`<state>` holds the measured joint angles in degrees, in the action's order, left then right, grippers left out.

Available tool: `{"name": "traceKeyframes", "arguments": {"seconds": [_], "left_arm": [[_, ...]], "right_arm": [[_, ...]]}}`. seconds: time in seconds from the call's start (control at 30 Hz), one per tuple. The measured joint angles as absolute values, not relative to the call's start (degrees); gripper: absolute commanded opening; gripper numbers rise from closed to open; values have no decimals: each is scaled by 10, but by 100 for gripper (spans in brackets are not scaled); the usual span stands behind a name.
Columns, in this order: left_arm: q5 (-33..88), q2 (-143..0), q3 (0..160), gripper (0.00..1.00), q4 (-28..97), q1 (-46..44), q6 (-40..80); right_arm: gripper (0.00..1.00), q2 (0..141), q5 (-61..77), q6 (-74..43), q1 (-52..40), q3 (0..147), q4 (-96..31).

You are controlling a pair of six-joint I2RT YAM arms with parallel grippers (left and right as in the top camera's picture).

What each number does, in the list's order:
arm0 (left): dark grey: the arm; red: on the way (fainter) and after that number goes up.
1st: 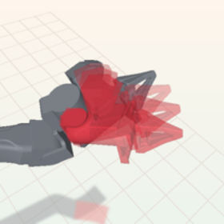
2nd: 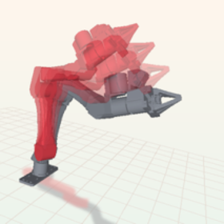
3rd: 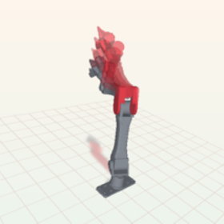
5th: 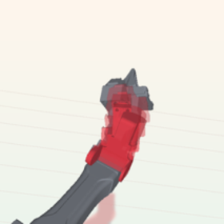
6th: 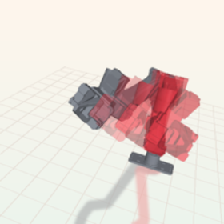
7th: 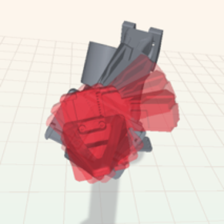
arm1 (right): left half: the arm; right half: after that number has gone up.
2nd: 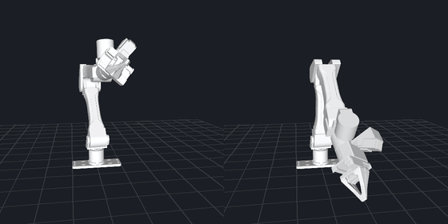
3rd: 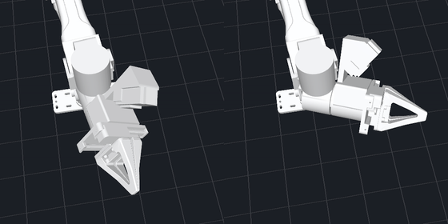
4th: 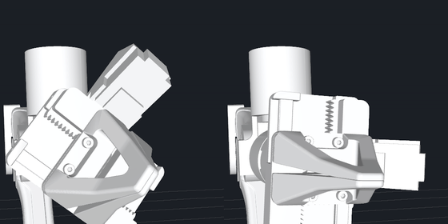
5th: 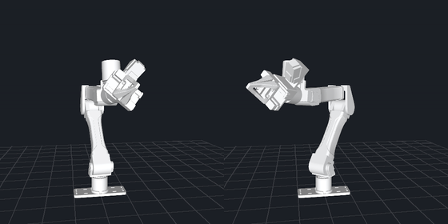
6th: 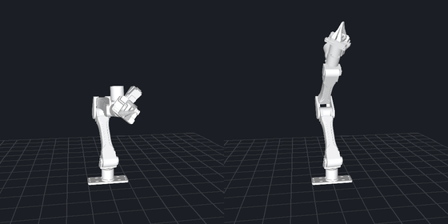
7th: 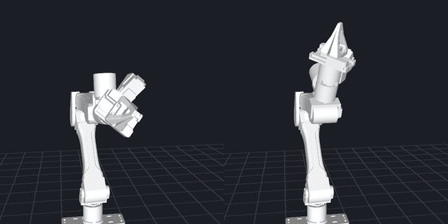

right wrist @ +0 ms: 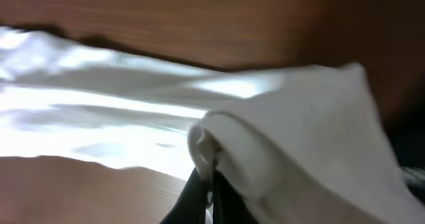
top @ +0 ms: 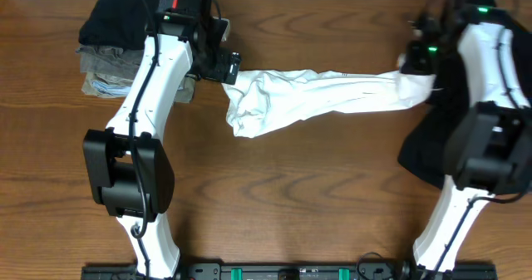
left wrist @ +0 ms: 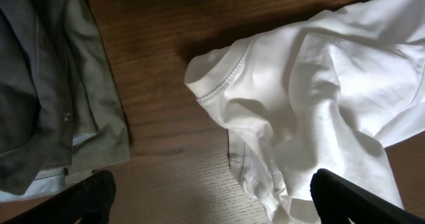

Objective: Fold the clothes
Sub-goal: 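Carry the shirt's right end leftward with the right gripper toward the left gripper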

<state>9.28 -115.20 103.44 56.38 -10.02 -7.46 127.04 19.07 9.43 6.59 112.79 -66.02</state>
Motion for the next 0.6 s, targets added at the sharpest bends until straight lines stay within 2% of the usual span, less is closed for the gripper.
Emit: {"name": "traceKeyframes", "arguments": {"seconds": [0.27, 0.6], "left_arm": [[93, -1152, 1034, 95, 563, -100, -75], [93, -1152, 1034, 95, 561, -100, -75]], "right_arm": [[1, 1270, 193, 71, -41, 1128, -634], [1, 1270, 182, 50, -118, 1128, -601]]}}
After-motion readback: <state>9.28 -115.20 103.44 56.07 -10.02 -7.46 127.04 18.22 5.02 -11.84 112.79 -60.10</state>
